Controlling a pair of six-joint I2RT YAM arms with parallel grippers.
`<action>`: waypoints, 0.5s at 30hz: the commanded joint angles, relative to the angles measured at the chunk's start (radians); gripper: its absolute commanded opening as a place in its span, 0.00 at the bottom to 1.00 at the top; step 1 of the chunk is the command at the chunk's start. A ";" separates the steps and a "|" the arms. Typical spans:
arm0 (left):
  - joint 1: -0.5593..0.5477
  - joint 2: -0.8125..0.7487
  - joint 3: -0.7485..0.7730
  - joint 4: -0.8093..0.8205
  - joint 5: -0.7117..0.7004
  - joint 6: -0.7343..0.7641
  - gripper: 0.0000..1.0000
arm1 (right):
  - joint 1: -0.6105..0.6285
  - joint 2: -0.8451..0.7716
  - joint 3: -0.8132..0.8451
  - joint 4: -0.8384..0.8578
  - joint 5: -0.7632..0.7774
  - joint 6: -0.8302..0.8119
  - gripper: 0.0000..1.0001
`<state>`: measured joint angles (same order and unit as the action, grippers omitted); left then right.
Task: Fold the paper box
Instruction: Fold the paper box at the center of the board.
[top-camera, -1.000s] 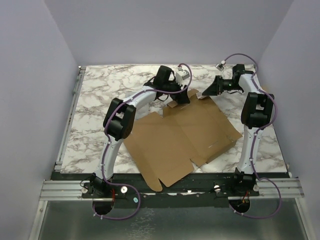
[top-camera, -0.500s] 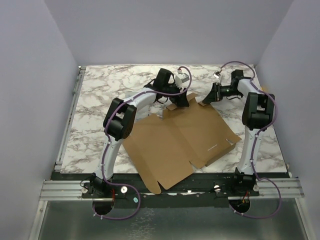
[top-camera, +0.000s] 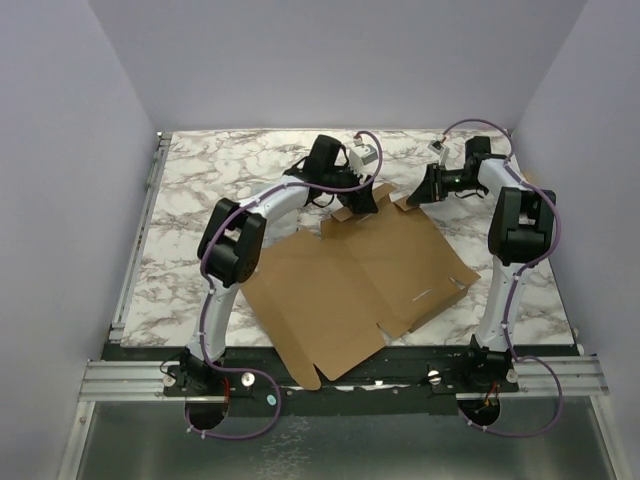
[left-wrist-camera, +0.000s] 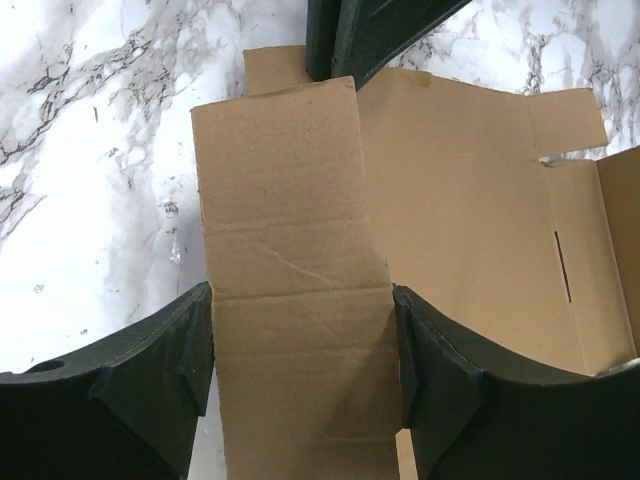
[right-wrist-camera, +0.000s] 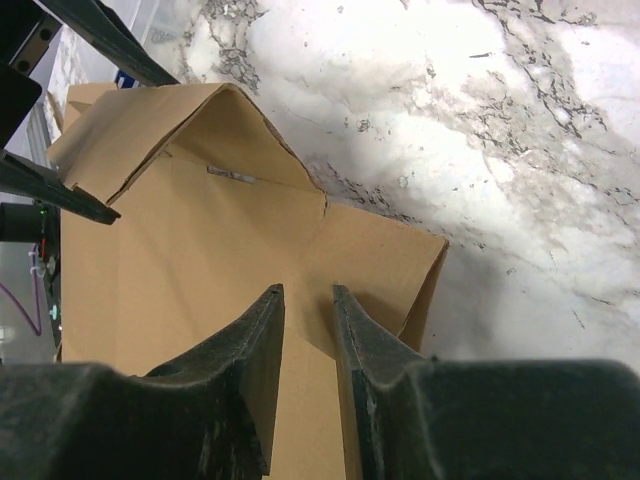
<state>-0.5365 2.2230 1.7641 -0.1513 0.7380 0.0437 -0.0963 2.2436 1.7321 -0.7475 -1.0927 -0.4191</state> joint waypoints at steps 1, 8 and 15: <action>-0.006 -0.059 -0.024 0.020 -0.019 0.018 0.28 | 0.005 -0.029 0.002 0.011 -0.005 -0.013 0.31; -0.012 -0.054 0.014 0.003 -0.023 0.012 0.28 | 0.005 -0.041 -0.017 0.019 -0.010 -0.016 0.33; -0.044 -0.078 -0.014 -0.007 -0.071 0.041 0.28 | 0.006 -0.068 -0.011 0.038 -0.035 -0.006 0.33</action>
<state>-0.5545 2.2101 1.7519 -0.1600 0.7017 0.0517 -0.0963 2.2391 1.7260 -0.7338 -1.0954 -0.4191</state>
